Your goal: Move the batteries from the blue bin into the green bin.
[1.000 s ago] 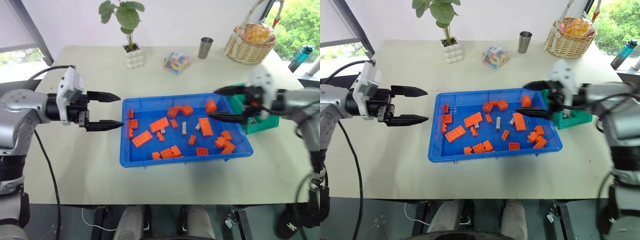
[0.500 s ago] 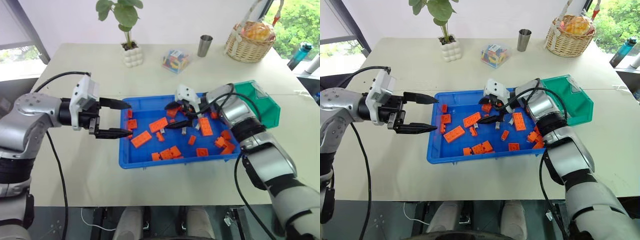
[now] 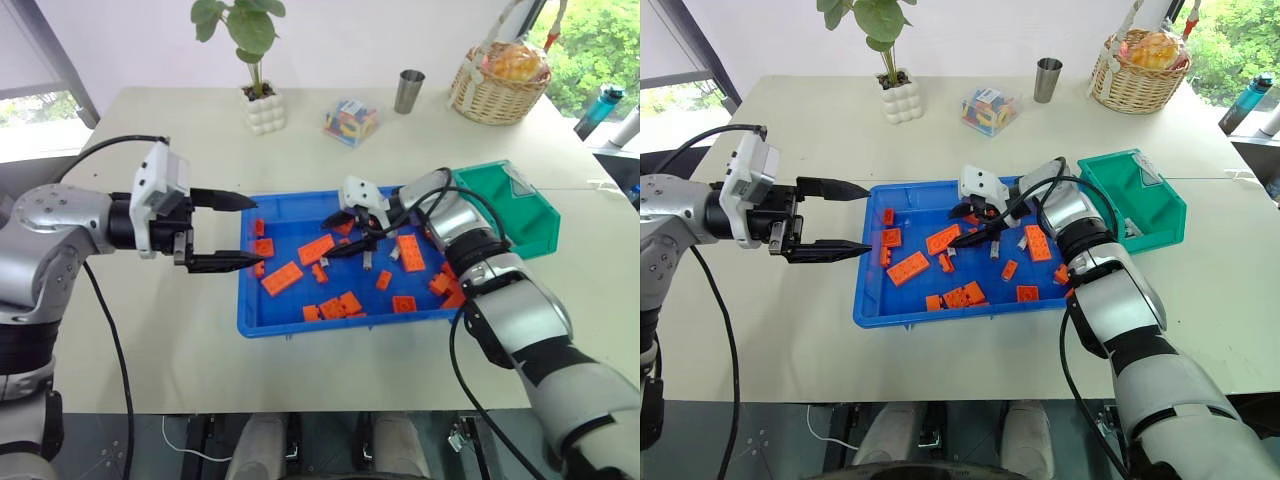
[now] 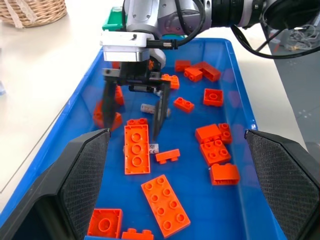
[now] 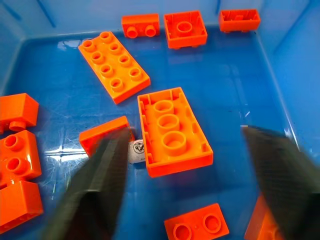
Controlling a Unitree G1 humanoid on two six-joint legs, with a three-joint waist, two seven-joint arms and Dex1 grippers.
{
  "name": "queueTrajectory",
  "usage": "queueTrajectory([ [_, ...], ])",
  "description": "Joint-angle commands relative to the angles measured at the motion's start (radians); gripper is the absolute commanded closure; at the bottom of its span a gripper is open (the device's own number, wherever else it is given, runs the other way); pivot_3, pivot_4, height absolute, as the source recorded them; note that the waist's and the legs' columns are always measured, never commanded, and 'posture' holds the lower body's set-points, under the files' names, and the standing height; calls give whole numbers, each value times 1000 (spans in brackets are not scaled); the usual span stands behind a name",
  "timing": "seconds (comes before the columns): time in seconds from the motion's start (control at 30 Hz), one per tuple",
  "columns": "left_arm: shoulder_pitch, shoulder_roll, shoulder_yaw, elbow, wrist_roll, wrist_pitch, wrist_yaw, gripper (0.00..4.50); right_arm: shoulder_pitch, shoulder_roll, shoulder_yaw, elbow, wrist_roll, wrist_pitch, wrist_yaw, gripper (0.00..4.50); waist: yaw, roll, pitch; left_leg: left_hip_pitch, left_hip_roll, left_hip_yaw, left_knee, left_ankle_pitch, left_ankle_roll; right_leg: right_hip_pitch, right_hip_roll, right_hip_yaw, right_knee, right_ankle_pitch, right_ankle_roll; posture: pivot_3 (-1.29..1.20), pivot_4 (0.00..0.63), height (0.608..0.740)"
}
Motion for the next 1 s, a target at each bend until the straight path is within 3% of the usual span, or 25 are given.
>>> queueTrajectory([
  [0.03,-13,8,22,-19,-11,-3,5,0,-25,7,-37,-7,1,-15,3,2827,0,0,0,0,0,0,0,0,0,0,0,0,0,0,0,0,150,665],
  [0.13,-28,2,11,-9,-7,-7,7,0,-21,9,-49,-21,3,-9,-5,4309,0,0,0,0,0,0,0,0,0,0,0,0,0,0,0,0,150,665],
  [0.43,-68,-11,-18,24,10,-19,-7,0,18,34,-69,-170,21,56,-11,4309,-3,0,0,0,0,0,0,0,0,0,0,0,1,0,0,0,150,665],
  [0.53,-70,-11,-22,27,13,-23,-11,0,20,24,-72,-179,14,80,-19,3437,-2,0,0,0,0,-1,0,0,0,0,0,0,1,0,0,0,150,665],
  [0.63,-69,-11,-25,25,16,-25,-16,0,29,4,-62,-168,-3,49,-7,2084,-1,0,0,0,-1,-1,0,0,0,0,0,0,0,0,0,0,150,665],
  [0.83,-56,-11,-26,12,19,-25,-22,0,27,0,-59,-128,-10,42,23,2084,-8,0,0,0,-1,-1,0,0,0,0,0,0,1,0,0,0,150,665],
  [0.93,-48,-10,-26,7,22,-30,-20,0,25,9,-58,-103,-21,30,8,1127,-13,0,0,0,-1,-1,0,0,0,0,0,0,1,0,0,0,150,665],
  [1.0,-41,-8,-23,2,21,-30,-20,0,31,14,-51,-94,-36,-4,-7,169,-18,0,0,0,-1,-2,0,0,0,0,0,-1,1,0,0,0,150,665],
])
